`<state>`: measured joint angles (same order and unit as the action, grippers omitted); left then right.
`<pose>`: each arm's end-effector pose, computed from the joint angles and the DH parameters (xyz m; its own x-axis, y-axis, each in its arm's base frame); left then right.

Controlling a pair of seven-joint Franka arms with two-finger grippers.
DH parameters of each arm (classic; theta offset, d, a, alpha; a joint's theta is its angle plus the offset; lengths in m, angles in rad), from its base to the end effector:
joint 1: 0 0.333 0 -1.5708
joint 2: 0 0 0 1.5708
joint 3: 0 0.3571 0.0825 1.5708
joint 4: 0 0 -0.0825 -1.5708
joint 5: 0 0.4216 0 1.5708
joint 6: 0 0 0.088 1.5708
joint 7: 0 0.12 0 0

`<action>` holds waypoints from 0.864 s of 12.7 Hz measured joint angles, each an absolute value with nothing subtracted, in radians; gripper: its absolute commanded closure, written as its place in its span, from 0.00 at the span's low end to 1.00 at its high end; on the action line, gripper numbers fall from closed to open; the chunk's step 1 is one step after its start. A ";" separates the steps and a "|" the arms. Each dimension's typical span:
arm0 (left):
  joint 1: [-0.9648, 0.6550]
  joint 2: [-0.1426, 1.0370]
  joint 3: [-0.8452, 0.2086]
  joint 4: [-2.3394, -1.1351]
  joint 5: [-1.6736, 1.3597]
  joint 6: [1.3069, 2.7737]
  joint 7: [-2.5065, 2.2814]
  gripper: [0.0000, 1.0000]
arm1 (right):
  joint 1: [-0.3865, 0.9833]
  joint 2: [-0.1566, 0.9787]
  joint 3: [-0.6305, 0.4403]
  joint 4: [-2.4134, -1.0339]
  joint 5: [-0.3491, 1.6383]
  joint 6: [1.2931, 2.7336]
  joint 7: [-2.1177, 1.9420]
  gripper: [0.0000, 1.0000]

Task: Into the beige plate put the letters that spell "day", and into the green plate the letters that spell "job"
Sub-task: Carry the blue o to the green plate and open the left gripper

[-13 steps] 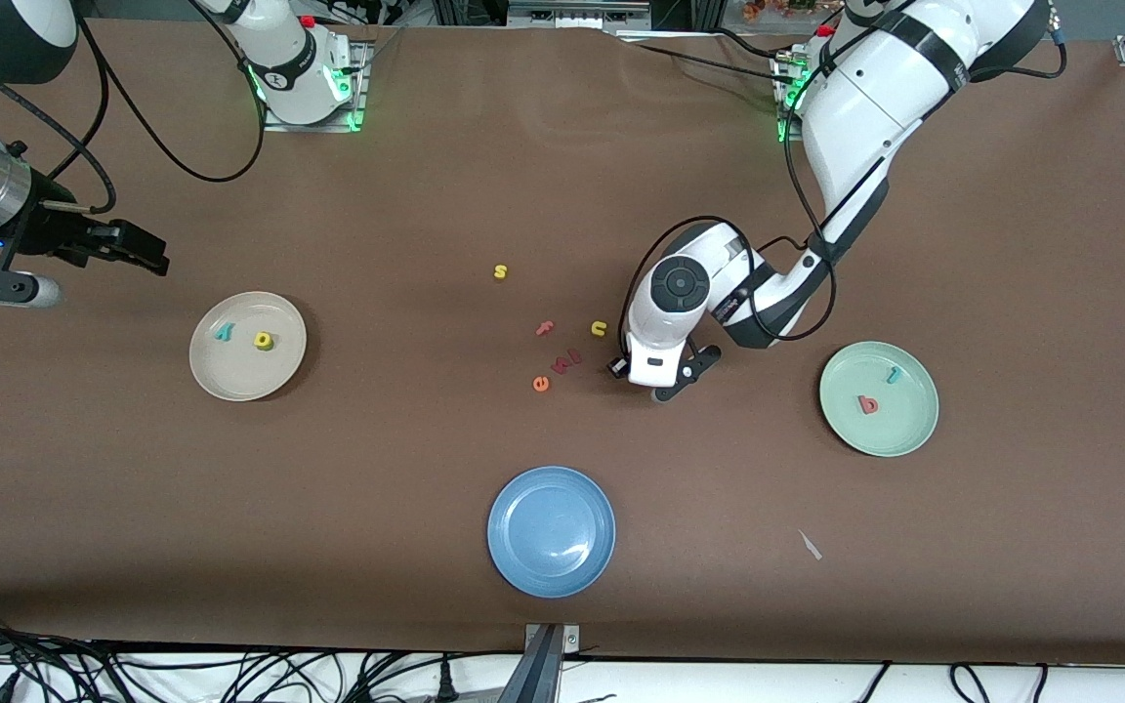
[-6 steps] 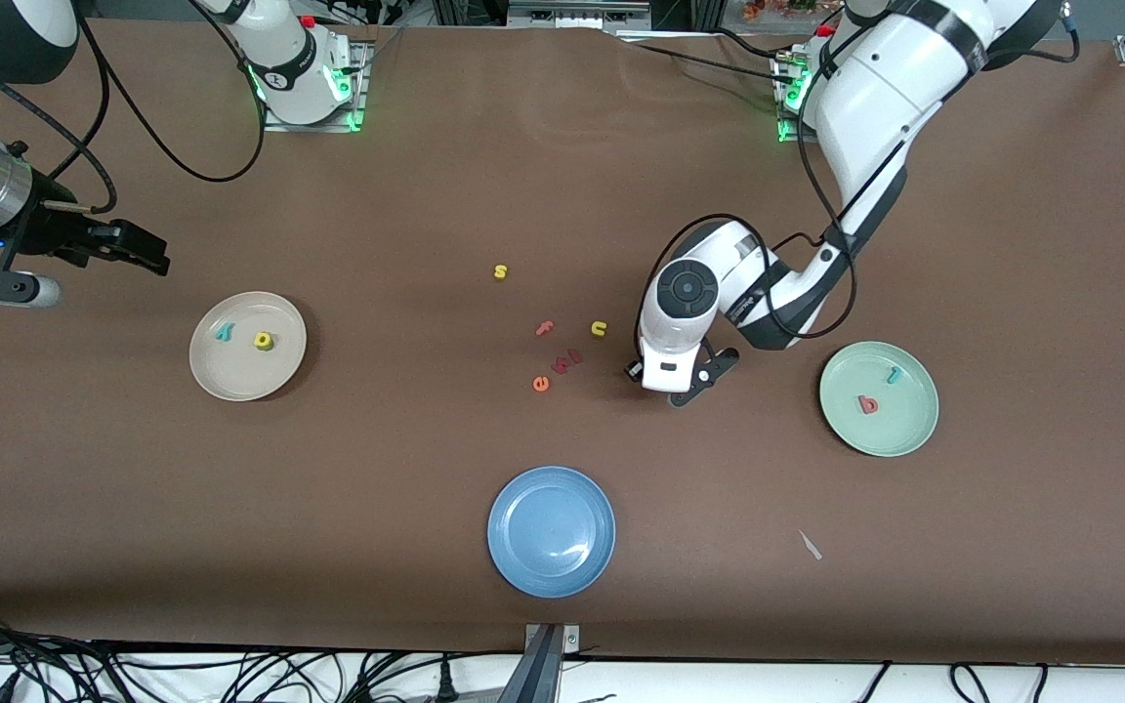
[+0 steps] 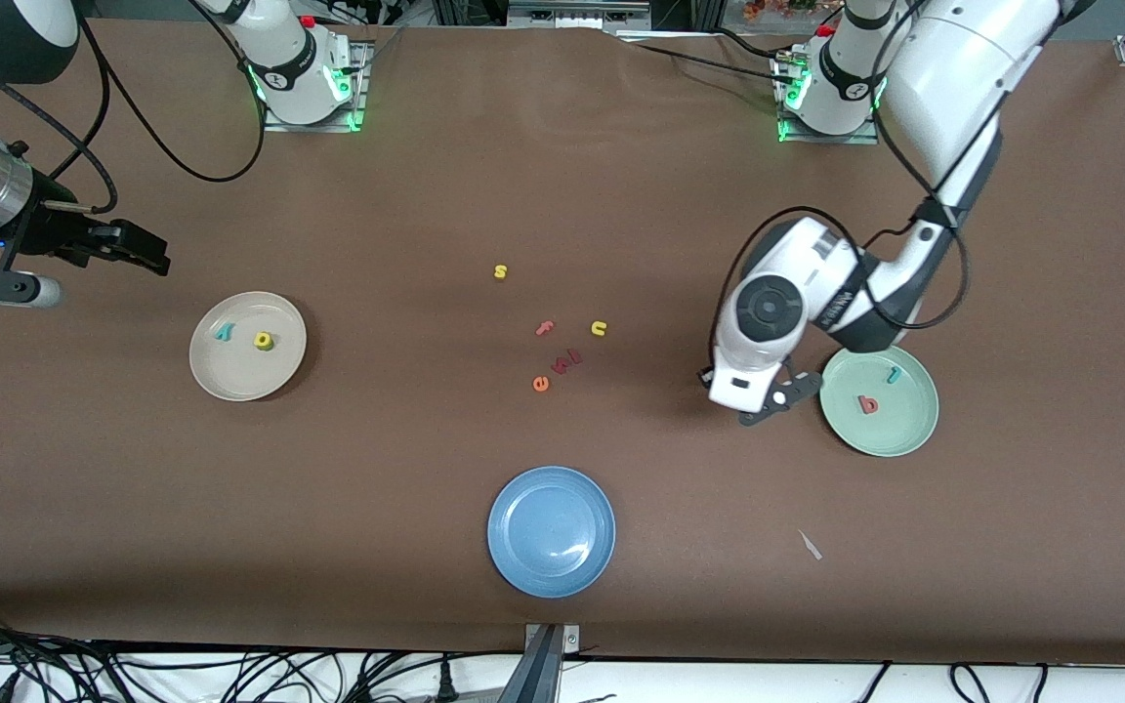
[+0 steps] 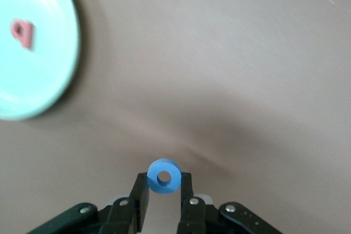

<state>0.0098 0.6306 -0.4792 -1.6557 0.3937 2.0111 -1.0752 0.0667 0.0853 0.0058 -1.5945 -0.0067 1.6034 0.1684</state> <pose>0.6602 -0.2618 0.2579 0.8951 0.4425 -0.0545 0.4263 -0.8852 -0.1863 0.6177 0.0439 0.5916 0.9926 -0.0957 -0.0742 -0.0946 -0.9953 0.0189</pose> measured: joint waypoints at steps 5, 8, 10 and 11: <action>0.193 0.623 -0.473 -1.725 0.394 2.003 -0.803 0.96 | 0.068 0.086 0.006 -1.595 -0.007 1.603 0.168 0.00; 0.245 0.617 -0.473 -1.766 0.394 2.003 -0.743 0.96 | 0.068 0.086 0.006 -1.595 -0.007 1.603 0.169 0.00; 0.266 0.613 -0.473 -1.793 0.411 2.003 -0.728 0.96 | 0.068 0.087 0.006 -1.595 -0.007 1.603 0.169 0.00; 0.287 0.613 -0.473 -1.808 0.443 2.005 -0.717 0.96 | 0.068 0.087 0.006 -1.595 -0.007 1.603 0.169 0.00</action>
